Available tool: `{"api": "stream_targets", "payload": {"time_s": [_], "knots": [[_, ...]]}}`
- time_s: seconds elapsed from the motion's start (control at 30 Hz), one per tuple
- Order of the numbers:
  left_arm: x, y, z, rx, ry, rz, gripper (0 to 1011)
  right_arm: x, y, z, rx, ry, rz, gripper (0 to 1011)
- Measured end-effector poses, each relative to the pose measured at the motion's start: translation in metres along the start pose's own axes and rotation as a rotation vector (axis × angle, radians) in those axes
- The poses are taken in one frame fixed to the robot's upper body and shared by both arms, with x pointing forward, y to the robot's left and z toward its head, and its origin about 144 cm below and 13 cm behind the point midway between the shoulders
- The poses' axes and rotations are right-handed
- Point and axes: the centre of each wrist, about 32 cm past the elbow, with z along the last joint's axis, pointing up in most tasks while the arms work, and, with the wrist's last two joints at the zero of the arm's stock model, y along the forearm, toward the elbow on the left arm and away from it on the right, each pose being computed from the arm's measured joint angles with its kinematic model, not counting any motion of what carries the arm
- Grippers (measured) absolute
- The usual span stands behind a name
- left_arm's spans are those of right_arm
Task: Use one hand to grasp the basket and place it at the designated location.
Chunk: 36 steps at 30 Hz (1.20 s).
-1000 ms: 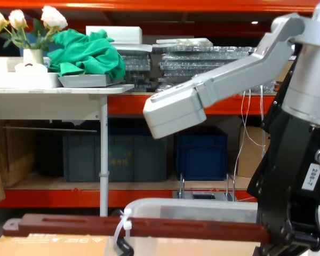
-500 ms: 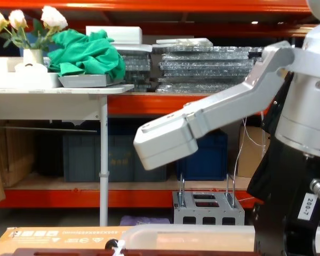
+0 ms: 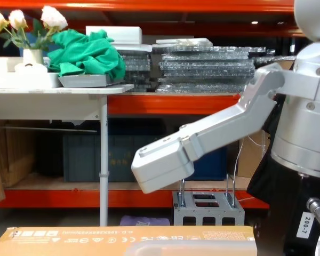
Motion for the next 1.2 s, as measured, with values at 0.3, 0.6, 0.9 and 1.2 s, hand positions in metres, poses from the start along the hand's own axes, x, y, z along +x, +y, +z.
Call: {"api": "stream_targets", "payload": {"time_s": [0.3, 0.6, 0.9, 1.2], "knots": [[0.0, 0.0, 0.0, 0.0, 0.0, 0.0, 0, 0.002, 0.007, -0.001, 0.012, 0.009, 0.021, 0], [0.0, 0.0, 0.0, 0.0, 0.0, 0.0, 0, 0.002, 0.011, 0.0, 0.015, 0.008, 0.033, 60], [0.0, 0.0, 0.0, 0.0, 0.0, 0.0, 0, -0.001, 0.006, -0.003, 0.015, 0.022, 0.022, 310], [0.0, 0.0, 0.0, 0.0, 0.0, 0.0, 0, -0.009, -0.007, -0.011, 0.009, 0.051, -0.011, 616]]}}
